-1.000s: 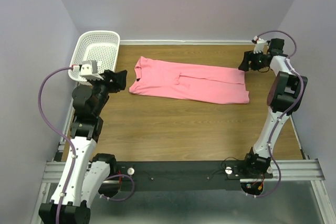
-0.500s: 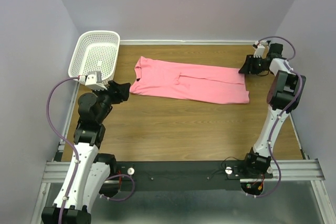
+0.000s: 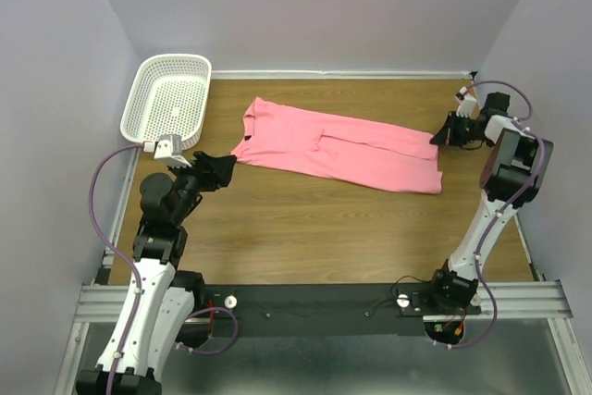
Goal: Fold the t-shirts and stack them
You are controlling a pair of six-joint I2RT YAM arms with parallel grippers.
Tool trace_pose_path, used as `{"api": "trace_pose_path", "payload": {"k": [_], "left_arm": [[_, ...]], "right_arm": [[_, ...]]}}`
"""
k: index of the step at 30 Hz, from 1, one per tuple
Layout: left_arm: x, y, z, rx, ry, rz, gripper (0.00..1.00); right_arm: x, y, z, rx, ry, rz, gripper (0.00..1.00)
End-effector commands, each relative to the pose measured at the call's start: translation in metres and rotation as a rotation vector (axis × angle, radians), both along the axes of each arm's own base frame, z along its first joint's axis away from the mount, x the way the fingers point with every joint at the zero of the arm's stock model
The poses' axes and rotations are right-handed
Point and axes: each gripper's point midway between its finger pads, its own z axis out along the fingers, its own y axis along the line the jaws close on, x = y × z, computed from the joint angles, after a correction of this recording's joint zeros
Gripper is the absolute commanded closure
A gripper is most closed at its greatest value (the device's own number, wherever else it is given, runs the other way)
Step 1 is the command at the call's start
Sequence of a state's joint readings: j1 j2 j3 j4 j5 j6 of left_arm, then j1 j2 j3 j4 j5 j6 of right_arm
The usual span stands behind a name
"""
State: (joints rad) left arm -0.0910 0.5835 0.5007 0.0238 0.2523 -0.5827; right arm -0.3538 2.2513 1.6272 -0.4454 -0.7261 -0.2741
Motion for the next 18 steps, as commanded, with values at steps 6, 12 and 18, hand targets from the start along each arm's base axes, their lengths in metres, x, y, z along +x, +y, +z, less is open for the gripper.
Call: {"api": "trace_pose_path", "payload": {"k": [6,12,18], "left_arm": [[-0.010,-0.029,-0.042,-0.156,0.078,-0.142,0.27],[-0.002,-0.049,-0.066,-0.228,0.170,-0.125,0.28],[0.040,-0.097,-0.092,-0.227,0.320,-0.077,0.28]], "right_arm": [[-0.149,-0.090,-0.029,-0.243,0.210,-0.126,0.99],[-0.217,-0.118,-0.025,-0.337,0.221,-0.148,0.88],[-0.230,-0.131,0.000,-0.490,0.146,-0.089,0.46]]}}
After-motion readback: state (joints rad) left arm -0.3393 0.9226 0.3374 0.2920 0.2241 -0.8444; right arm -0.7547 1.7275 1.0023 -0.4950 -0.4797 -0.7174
